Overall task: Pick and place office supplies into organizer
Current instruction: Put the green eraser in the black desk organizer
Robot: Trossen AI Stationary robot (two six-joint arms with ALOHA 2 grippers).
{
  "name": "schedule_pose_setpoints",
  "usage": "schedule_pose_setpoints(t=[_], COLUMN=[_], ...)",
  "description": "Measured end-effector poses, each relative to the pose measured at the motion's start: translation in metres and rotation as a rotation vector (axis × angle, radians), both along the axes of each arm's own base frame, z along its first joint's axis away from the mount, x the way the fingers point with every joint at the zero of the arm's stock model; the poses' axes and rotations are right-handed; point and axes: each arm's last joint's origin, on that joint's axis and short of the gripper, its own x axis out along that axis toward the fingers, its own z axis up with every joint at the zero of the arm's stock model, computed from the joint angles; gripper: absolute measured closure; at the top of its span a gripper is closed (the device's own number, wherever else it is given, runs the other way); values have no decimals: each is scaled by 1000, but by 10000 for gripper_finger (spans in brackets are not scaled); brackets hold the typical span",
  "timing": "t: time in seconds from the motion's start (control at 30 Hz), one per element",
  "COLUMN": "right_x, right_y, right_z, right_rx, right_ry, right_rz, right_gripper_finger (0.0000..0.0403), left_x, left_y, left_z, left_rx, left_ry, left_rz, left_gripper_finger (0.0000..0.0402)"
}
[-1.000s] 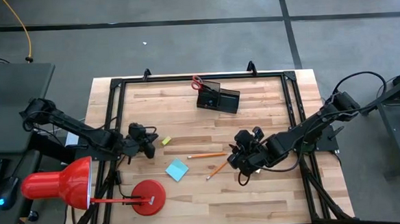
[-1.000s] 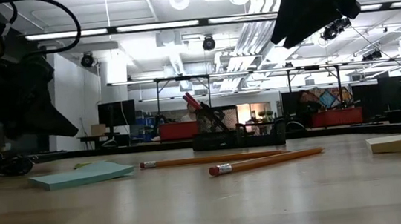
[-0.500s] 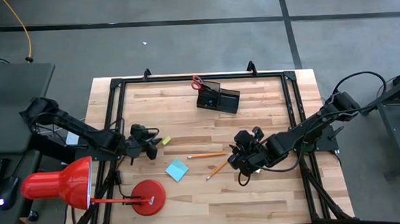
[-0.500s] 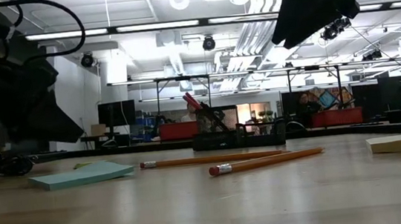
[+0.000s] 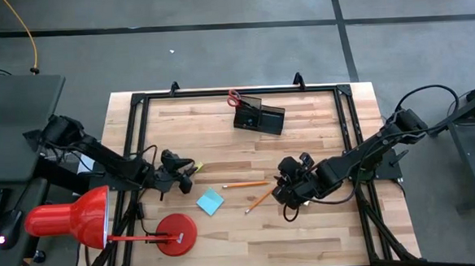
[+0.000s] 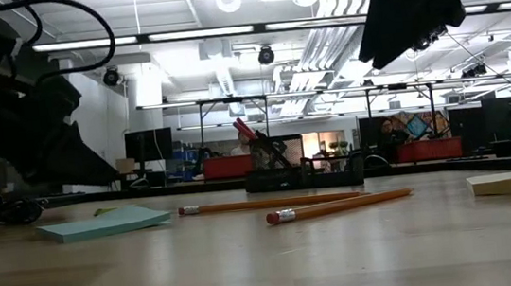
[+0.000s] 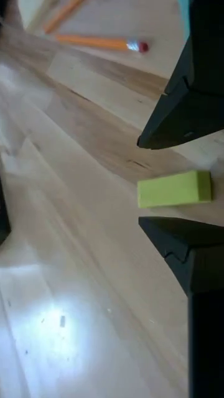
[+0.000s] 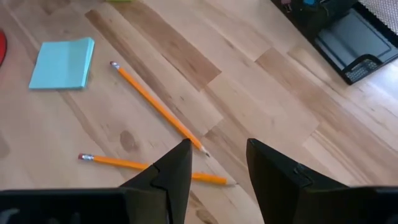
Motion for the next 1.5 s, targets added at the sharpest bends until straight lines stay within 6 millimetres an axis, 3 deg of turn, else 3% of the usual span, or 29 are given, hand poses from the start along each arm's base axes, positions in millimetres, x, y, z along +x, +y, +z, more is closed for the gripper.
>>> schedule_pose_setpoints(t=[0.93,1.07,1.27,1.5], right_x=[1,1,4,6], right_y=[-1,-3,-9,-14], right_z=[-2,-2,-2,-2], right_rx=[81,92,90,82], right_ry=[64,74,83,87], right_rz=[56,62,63,59], right_gripper_finger=[258,258,258,258], left_x=[12,14,16,21], left_y=[-3,-3,-4,-6], left_z=[-36,-36,-34,-30], left_rx=[39,39,38,-14], left_ry=[107,107,83,19], left_rz=[23,20,21,-6], left_gripper_finger=[226,259,373,349])
